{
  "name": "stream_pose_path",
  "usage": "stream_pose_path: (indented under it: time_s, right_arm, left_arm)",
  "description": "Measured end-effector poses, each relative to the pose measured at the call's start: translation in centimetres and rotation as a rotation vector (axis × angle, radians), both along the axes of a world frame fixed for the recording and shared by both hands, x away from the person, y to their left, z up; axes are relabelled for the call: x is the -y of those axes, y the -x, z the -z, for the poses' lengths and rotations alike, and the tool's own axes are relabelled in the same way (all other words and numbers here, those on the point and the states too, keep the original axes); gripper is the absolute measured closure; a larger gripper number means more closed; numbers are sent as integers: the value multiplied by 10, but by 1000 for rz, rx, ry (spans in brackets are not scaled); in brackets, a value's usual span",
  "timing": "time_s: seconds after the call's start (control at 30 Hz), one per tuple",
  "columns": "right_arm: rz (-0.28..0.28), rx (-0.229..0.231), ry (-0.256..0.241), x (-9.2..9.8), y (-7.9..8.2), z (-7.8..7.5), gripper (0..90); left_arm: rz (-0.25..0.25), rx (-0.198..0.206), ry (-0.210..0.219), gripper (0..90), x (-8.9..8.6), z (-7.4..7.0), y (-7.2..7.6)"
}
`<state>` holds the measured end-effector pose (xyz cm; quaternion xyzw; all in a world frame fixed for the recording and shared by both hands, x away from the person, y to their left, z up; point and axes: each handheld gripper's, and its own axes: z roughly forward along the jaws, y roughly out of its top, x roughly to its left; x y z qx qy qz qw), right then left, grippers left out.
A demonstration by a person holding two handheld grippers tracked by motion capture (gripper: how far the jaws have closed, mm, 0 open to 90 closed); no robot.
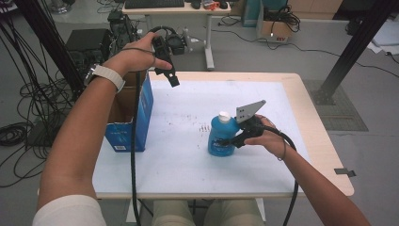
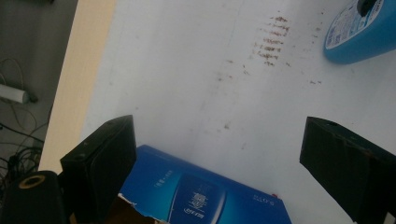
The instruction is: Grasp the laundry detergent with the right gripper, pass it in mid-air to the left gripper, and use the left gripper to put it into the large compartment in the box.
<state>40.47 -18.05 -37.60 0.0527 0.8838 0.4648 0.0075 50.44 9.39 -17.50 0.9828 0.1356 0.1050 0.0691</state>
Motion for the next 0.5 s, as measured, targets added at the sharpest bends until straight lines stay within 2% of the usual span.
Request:
stream_pose_path:
  time_s: [0.43, 0.47, 0.5]
  right_arm:
    - [3, -6, 3, 0, 0, 0, 432]
    - [-4, 5, -4, 0, -1, 0, 432]
    - [3, -8, 4, 0, 1, 0, 432]
  left_arm:
    - [-1, 2, -3, 113, 0, 0, 0]
    - [-1, 2, -4, 113, 0, 0, 0]
    - [-1, 1, -4, 113, 0, 0, 0]
